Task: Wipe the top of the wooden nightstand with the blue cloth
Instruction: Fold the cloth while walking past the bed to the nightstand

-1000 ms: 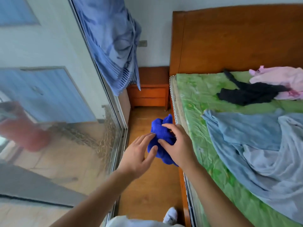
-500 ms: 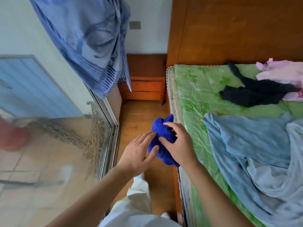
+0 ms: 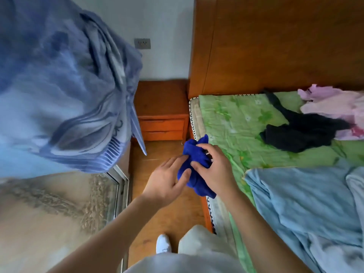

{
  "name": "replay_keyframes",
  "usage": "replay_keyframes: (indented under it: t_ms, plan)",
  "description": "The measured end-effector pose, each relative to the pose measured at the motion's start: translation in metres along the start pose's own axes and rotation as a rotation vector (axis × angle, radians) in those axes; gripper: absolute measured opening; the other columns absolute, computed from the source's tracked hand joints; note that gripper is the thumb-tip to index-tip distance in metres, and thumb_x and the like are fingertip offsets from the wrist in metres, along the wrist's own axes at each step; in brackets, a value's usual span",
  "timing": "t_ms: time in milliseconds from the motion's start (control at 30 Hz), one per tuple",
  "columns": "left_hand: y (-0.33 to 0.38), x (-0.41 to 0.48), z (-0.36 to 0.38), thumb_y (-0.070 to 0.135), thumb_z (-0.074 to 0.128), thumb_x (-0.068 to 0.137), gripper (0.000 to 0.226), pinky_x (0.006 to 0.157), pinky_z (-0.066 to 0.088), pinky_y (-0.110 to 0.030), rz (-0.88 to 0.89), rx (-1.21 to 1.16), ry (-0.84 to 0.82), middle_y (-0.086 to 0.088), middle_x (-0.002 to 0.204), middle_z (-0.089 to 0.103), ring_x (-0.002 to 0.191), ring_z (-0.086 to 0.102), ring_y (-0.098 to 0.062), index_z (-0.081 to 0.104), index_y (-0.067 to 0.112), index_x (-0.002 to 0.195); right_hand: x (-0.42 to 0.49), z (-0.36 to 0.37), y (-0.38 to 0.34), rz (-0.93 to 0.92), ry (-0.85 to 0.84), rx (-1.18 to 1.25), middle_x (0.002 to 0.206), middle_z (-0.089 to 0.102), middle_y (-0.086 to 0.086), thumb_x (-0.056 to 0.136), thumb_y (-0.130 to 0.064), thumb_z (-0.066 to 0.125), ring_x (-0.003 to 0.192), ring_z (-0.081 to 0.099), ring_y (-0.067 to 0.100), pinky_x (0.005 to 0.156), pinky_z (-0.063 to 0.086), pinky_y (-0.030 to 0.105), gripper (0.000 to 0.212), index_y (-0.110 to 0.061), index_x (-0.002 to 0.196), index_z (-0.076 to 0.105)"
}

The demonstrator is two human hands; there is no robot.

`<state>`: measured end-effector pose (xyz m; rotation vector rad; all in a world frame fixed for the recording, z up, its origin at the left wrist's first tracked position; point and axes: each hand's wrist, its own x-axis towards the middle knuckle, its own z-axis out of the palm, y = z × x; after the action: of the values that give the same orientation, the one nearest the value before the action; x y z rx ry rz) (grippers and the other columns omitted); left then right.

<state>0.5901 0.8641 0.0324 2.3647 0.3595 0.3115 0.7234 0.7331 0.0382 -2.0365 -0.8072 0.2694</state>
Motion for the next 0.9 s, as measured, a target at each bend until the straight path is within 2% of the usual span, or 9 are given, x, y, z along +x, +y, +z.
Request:
replay_keyframes:
  t_ms: [100,267,300,367,433,600,800,900]
  plan:
    - [-0.021,0.046,-0.005,0.052,0.033,0.100,0.058,0.098,0.047,-0.037,-0.012,0.014,-0.014,-0.001,0.136,0.061,0.120,0.056,-0.021,0.049,0.014,0.141,0.053,0.010,0.012,0.004,-0.018,0.009,0.107,0.057,-0.019,0.079,-0.027,0.078,0.098,0.059,0.001,0.085,0.050,0.024,0.048,-0.037,0.122,0.058]
    - [-0.060,0.136,-0.001,0.054,0.031,0.096,0.062,0.092,0.040,-0.027,-0.108,0.063,-0.014,-0.002,0.132,0.063,0.108,0.060,-0.022,0.050,0.016,0.142,0.151,0.029,0.049,0.041,-0.071,0.086,0.109,0.056,-0.026,0.079,-0.025,0.077,0.102,0.056,-0.005,0.088,0.045,0.018,0.050,-0.031,0.125,0.060]
    - [-0.067,0.155,0.001,0.054,0.031,0.096,0.062,0.094,0.039,-0.026,-0.131,0.052,-0.019,-0.002,0.133,0.063,0.111,0.060,-0.021,0.050,0.017,0.142,0.171,0.031,0.056,0.057,-0.085,0.098,0.110,0.055,-0.027,0.079,-0.027,0.076,0.103,0.055,-0.007,0.088,0.044,0.016,0.050,-0.032,0.126,0.059]
    - [-0.080,0.198,0.006,0.052,0.033,0.098,0.059,0.102,0.042,-0.033,-0.167,0.024,-0.039,-0.001,0.137,0.060,0.121,0.056,-0.019,0.050,0.016,0.141,0.214,0.034,0.071,0.077,-0.106,0.102,0.111,0.055,-0.028,0.079,-0.030,0.075,0.101,0.054,-0.011,0.086,0.041,0.012,0.050,-0.033,0.126,0.059]
    - [-0.090,0.242,0.010,0.049,0.036,0.099,0.055,0.102,0.044,-0.037,-0.196,0.021,-0.031,0.000,0.135,0.060,0.122,0.055,-0.017,0.051,0.015,0.140,0.259,0.033,0.085,0.092,-0.132,0.096,0.112,0.055,-0.024,0.080,-0.029,0.077,0.099,0.054,-0.010,0.084,0.041,0.012,0.050,-0.031,0.126,0.059]
    - [-0.111,0.331,0.015,0.054,0.033,0.096,0.060,0.097,0.037,-0.024,-0.274,0.005,0.064,0.000,0.134,0.061,0.119,0.054,-0.012,0.052,0.017,0.140,0.362,0.030,0.102,0.046,-0.199,0.072,0.116,0.057,-0.015,0.081,-0.030,0.077,0.098,0.052,-0.011,0.084,0.042,0.013,0.050,-0.030,0.128,0.059]
    - [-0.144,0.409,0.008,0.053,0.033,0.098,0.056,0.095,0.043,-0.030,-0.256,0.034,0.081,-0.001,0.131,0.063,0.117,0.054,-0.011,0.051,0.018,0.138,0.447,0.033,0.112,0.040,-0.249,0.062,0.116,0.058,-0.014,0.080,-0.033,0.075,0.101,0.054,-0.004,0.087,0.046,0.020,0.049,-0.033,0.126,0.058]
    - [-0.165,0.440,0.009,0.052,0.035,0.100,0.051,0.091,0.039,-0.021,-0.225,0.022,0.093,-0.001,0.128,0.064,0.112,0.052,-0.002,0.052,0.019,0.135,0.480,0.042,0.120,0.067,-0.259,0.052,0.117,0.057,-0.017,0.081,-0.033,0.075,0.101,0.054,-0.006,0.086,0.045,0.017,0.050,-0.035,0.127,0.057]
